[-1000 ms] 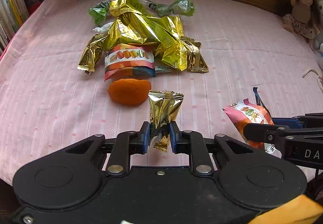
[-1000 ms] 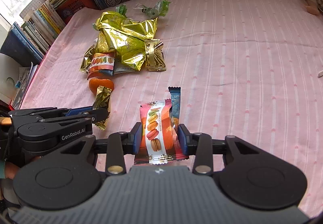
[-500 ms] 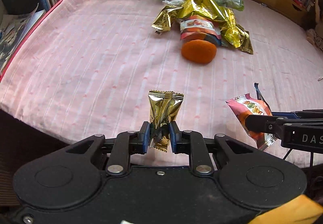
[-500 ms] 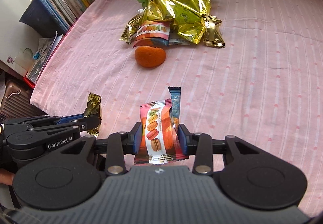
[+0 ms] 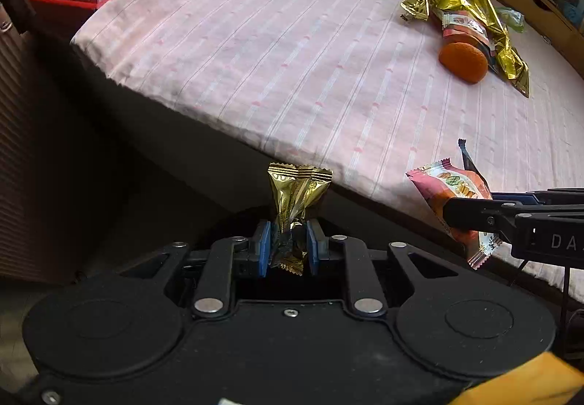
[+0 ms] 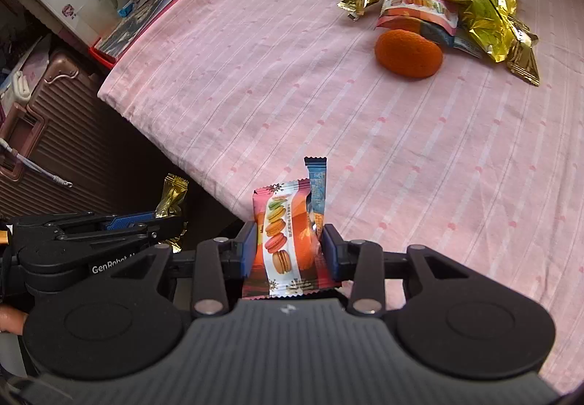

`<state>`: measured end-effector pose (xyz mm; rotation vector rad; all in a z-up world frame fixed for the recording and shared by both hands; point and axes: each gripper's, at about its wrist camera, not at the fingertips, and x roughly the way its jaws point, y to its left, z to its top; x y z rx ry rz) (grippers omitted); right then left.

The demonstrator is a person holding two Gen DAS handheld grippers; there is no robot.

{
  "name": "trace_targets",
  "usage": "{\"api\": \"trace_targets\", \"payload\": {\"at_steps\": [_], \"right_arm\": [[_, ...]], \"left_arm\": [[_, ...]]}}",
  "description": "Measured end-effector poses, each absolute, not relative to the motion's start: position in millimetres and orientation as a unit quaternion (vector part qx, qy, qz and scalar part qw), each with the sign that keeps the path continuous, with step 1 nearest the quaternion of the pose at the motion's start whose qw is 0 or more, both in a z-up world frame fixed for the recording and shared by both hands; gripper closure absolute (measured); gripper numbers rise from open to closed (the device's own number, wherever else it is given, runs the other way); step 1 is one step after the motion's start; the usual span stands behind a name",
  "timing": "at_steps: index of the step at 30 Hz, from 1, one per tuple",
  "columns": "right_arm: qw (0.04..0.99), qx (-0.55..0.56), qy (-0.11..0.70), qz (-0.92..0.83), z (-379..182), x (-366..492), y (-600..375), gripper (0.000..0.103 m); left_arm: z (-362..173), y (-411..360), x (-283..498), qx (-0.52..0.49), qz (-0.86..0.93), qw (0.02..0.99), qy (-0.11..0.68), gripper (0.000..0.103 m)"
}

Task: Collect trash
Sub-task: 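Carry the macaron packet and gold wrapper in both tools toward the trash bin, then open both tools over the black trash bin to drop the wrappers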

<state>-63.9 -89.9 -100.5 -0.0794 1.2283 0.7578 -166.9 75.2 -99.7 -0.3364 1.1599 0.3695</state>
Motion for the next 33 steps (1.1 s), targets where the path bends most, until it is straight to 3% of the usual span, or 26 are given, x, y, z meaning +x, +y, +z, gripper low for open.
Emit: {"api": "trace_targets", "payload": {"at_steps": [19, 33], "right_arm": [[0.693, -0.124, 0.591, 0.394, -134, -117, -49, 0.059], [0.663, -0.174, 0.629, 0.367, -224, -136, -37, 0.058]], "left_arm": [[-153, 85, -230, -0.23, 0.204, 0.748, 0.588, 0.083], [-233, 80, -239, -0.27, 0.213, 0.71, 0.614, 0.082]]}}
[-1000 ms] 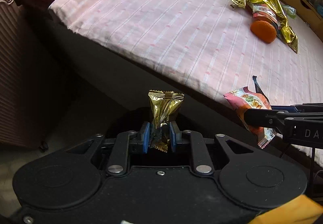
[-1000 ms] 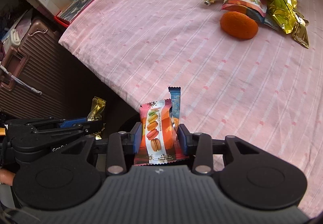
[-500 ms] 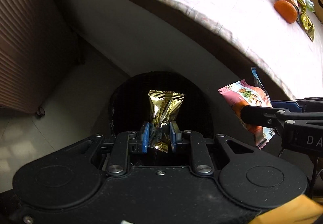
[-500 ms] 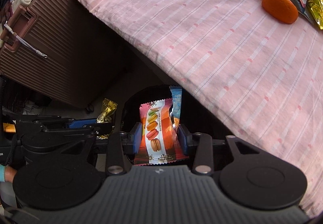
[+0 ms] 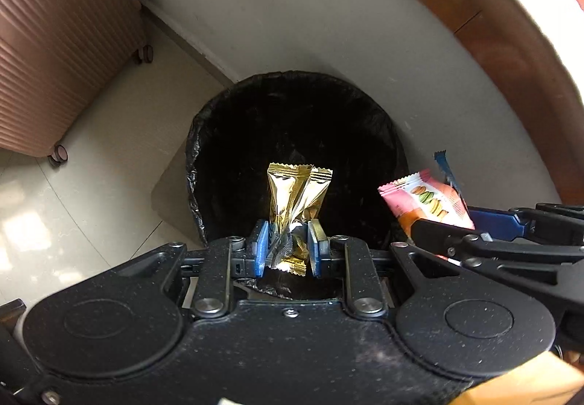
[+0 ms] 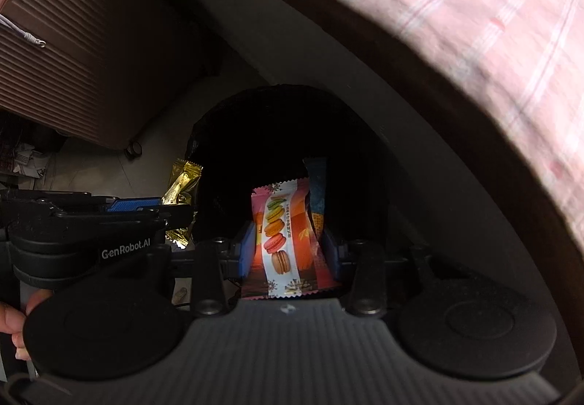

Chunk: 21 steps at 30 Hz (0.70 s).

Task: Collect trash
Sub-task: 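Open both tools over the black trash bin to drop the wrappers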

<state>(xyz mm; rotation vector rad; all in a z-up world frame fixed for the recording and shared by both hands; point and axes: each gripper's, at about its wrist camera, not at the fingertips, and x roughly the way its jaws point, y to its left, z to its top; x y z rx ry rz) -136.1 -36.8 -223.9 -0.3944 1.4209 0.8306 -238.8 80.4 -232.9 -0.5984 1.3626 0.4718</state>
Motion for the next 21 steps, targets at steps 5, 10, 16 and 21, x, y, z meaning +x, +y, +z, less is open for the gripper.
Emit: {"api": "trace_targets", "payload": {"at_steps": [5, 10, 16, 21], "right_arm": [[0.667, -0.175, 0.628, 0.361, -244, -135, -34, 0.057], [0.673, -0.187, 0.617, 0.363, -256, -131, -29, 0.048], [0.672, -0.195, 0.614, 0.364, -264, -127, -29, 0.039], [0.672, -0.191, 0.615, 0.364, -264, -124, -28, 0.037]], "left_arm": [[-254, 84, -236, -0.271, 0.214, 0.707, 0.617, 0.082], [-271, 90, -234, -0.272, 0.215, 0.705, 0.618, 0.081], [-280, 91, -230, -0.254, 0.22, 0.702, 0.628, 0.053], [-281, 94, -231, -0.253, 0.229, 0.704, 0.624, 0.04]]}}
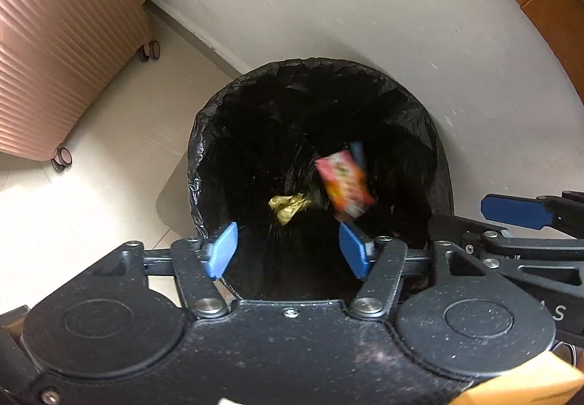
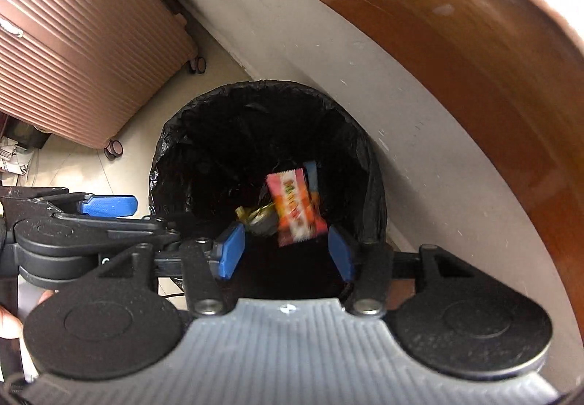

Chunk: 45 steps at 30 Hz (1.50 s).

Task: Collect trash
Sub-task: 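Open both tools over the black trash bin to drop the wrappers, then return both tools to the pile on the bed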

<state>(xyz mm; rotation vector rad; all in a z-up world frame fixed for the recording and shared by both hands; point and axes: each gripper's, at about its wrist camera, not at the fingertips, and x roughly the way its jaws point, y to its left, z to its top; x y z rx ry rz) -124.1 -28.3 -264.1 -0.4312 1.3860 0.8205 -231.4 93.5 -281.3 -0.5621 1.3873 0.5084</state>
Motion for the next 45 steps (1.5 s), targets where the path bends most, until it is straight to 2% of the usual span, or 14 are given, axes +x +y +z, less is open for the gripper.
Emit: {"api": "trace_targets", "payload": {"at_steps": [6, 14, 18, 23, 34, 40, 45], "right_arm": [[0.677, -0.19, 0.61, 0.365, -259, -125, -32, 0.037], [0.681, -0.178, 0.605, 0.372, -244, -125, -35, 0.037], [0.684, -0.171, 0.596, 0.385, -224, -126, -37, 0.037], [0.702, -0.141, 0.572, 0.4, -171, -125, -49, 0.037], [0.798, -0.093, 0.46, 0.379, -61, -84, -96, 0.032], [0.848, -0.025, 0.439, 0.295, -41, -34, -137, 0.032], [0.87, 0.011, 0.432, 0.238, -39, 1, -180, 0.032]], "left_arm": [[-276, 94, -228, -0.251, 0.239, 0.705, 0.619, 0.032], [-254, 93, -226, -0.246, 0.245, 0.705, 0.618, 0.031], [-225, 91, -227, -0.238, 0.251, 0.715, 0.608, 0.031], [-163, 91, -221, -0.227, 0.242, 0.756, 0.565, 0.031], [-31, 75, -128, -0.161, 0.178, 0.869, 0.433, 0.023], [-5, 45, -72, -0.12, 0.137, 0.891, 0.415, 0.021], [-12, 17, -37, -0.11, 0.108, 0.892, 0.425, 0.021]]}}
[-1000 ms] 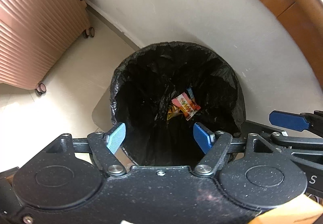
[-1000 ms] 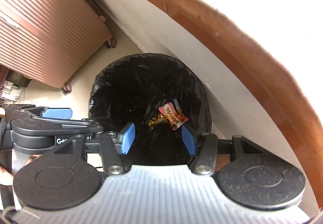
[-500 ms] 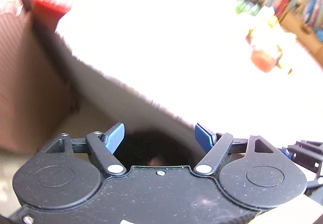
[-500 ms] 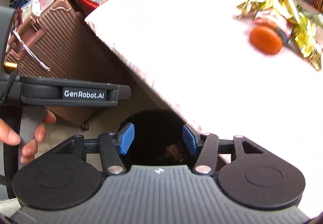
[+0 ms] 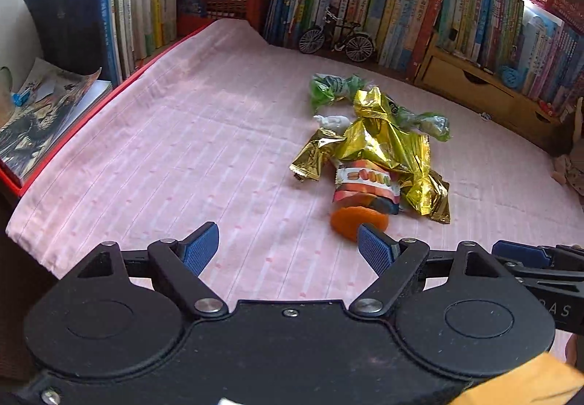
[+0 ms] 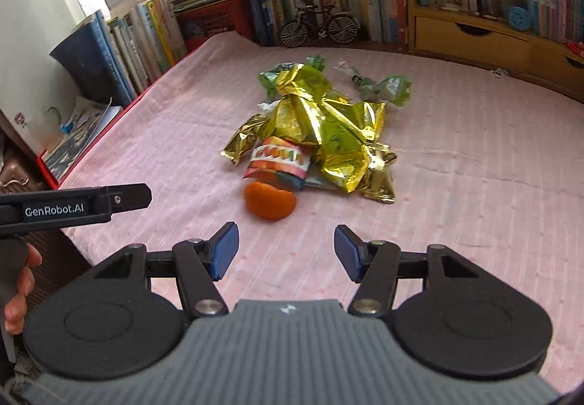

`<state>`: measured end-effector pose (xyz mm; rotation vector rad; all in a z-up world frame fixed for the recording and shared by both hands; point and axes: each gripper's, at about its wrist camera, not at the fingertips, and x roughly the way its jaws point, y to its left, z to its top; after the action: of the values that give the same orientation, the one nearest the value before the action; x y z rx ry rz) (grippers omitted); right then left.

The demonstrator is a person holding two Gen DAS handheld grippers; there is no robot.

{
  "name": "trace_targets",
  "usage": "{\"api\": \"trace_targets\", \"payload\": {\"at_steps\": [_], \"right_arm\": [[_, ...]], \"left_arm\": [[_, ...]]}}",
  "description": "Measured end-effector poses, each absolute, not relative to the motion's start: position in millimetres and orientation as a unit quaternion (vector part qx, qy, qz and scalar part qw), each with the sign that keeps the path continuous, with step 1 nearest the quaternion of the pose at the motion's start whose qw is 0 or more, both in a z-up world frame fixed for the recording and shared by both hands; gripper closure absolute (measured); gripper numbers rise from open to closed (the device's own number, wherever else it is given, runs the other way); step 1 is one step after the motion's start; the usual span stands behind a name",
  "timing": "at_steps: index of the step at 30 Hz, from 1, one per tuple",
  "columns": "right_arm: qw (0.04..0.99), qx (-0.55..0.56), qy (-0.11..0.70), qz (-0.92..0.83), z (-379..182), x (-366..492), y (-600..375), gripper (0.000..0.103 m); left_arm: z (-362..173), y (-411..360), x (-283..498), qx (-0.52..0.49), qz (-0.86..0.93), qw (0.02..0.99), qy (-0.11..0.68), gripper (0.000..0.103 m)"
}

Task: Collect trash
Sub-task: 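Return both tools to the pile on the bed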

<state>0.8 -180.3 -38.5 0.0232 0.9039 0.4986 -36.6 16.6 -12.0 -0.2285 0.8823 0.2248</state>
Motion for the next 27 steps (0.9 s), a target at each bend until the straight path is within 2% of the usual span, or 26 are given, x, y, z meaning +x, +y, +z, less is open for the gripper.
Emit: {"api": "trace_targets", "payload": {"at_steps": [11, 20, 27], "right_arm": [[0.873, 0.024, 0.447, 0.193, -53, 64, -235, 0.032], [0.853, 0.022, 0.472, 0.22, -76, 117, -233, 0.032], [0.836, 0.025, 0.494, 0.237, -95, 143, -215, 0.032]], "left_arm": [[-63, -36, 26, -0.09, 0.082, 0.872, 0.474, 0.021], [-97, -44, 63, -0.086, 0.106, 0.857, 0.497, 0.022], [-105, -46, 74, -0.07, 0.11, 0.853, 0.505, 0.031]]}}
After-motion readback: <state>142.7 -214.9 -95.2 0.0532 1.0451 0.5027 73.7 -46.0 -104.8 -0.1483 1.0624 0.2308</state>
